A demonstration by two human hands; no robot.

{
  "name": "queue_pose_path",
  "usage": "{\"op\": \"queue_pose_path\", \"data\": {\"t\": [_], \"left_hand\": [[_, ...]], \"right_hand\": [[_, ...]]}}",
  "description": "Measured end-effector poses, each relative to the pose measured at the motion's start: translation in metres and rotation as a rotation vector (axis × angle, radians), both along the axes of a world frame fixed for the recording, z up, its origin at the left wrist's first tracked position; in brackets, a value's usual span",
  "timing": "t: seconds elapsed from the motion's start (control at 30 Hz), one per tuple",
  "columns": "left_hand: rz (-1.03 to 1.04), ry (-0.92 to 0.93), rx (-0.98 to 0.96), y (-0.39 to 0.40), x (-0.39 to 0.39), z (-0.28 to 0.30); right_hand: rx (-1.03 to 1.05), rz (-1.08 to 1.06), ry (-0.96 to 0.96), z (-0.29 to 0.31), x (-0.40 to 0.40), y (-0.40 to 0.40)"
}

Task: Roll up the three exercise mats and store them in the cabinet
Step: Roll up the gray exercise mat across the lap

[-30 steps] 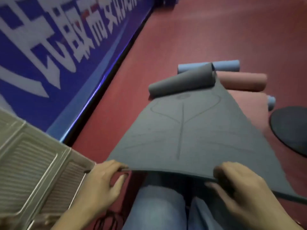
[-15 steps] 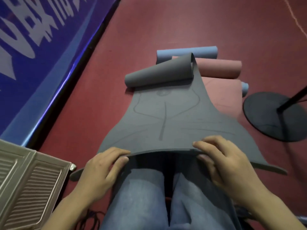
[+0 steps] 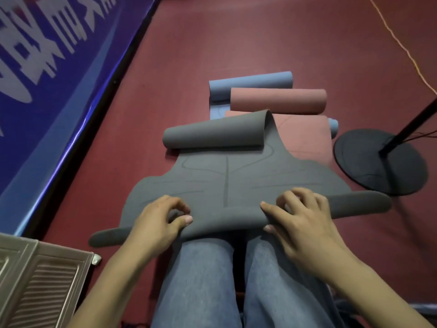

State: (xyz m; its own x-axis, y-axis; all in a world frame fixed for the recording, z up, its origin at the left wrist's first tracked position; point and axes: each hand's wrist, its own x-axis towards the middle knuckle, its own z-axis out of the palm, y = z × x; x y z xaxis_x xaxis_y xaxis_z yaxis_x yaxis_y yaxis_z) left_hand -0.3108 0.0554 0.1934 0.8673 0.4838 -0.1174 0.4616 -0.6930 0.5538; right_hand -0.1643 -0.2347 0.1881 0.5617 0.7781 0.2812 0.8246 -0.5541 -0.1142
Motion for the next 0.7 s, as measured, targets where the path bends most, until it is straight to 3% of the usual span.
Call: {"op": "queue_pose_path", "data": {"t": [0.1,0.23,0.6,0.7], "left_hand": [[-0.055,-0.215,0.269,-0.009,-0.007,-0.002],[-0.119,-0.279,0.534,-0.025,-0.025,-0.009],[-0.075,-0.241,0.532,-0.04,-0.038,-0.021],[-0.048,-0.216,0.614,-0.042,-0.035,-0.017]], "right_hand": [[0.057,0.002,0.143,-0.003,-0.002,-0.003],[0.126,0.047,0.252,-0.007,-0.002,-0.011],[0.006,0.003,0.034,0.003,-0.019,0.007],[0.009,0.004,0.004,-0.003,-0.021,0.011]]}}
